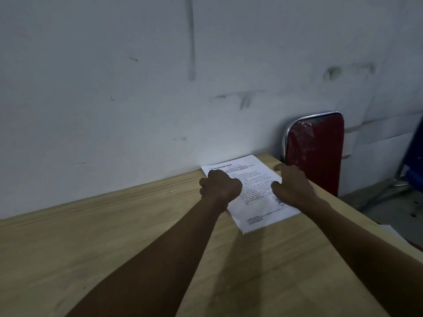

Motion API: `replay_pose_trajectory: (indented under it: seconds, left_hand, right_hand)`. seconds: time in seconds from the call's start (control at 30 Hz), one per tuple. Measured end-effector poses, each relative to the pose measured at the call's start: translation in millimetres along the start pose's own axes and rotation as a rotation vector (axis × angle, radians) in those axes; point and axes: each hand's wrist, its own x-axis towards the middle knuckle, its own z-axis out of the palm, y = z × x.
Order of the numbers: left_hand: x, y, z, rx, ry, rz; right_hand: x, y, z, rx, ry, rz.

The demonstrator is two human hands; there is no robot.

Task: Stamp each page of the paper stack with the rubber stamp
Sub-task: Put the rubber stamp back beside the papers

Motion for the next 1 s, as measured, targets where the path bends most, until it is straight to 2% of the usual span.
replay_pose_trajectory:
  seconds: [0.17,0.23,0.43,0.6,0.8,1.0]
  left_hand:
    - [-48,-2,-42,-0.071,-0.035,0.055]
    - [-71,-7,-63,-0.121,-0.044,0.128]
    - [-149,-39,-133,-0.194,0.090,0.389]
    - [-193,-83,-189,-0.209,0.216,0.493]
    - [-208,-150,-228,-0.294,0.339,0.361]
    - [-209,-204,-244,-0.279,0.347,0.260]
  right_hand:
    - [-51,-28,-11,0.078,0.042,-0.118]
    - [-76,-44,-18,0.119,0.040,-0.144]
    - [-160,-93,-22,0.250,-0.048,-0.262]
    - [-223,-137,-9,0.251,-0.181,-0.368]
    - [-272,-182,32,0.246,-0.284,-0.242]
    - [-290,-209,66,0.191,-0.232,-0.173]
